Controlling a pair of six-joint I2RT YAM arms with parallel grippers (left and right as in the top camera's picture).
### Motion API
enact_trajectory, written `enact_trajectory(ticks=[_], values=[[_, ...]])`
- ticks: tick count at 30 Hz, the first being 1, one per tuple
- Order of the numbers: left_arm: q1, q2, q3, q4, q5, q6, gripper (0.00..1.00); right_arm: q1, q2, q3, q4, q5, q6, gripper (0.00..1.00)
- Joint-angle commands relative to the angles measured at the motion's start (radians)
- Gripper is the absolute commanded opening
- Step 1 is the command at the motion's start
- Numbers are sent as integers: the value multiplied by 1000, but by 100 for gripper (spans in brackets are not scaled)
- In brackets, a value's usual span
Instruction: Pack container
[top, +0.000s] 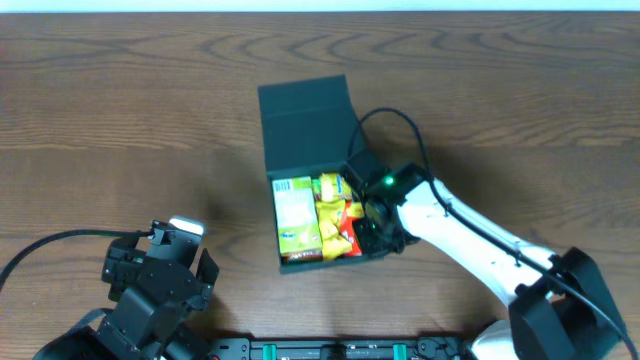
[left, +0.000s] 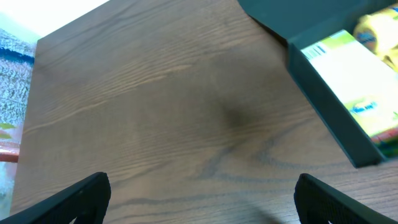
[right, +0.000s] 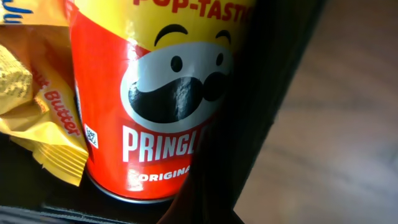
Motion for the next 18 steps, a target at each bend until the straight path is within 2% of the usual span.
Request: enact_trajectory(ticks=[1, 8, 14, 18], values=[[-2, -3, 11, 0, -19, 14, 95, 30, -24, -32, -11, -2, 46, 1], [-2, -3, 11, 0, -19, 14, 95, -14, -58, -26, 103, -12, 58, 1], [-2, -3, 11, 0, -19, 14, 95, -88, -84, 43, 220, -214, 16, 1], [-2, -3, 11, 0, -19, 14, 95, -140, -106, 105, 281, -259, 16, 1]])
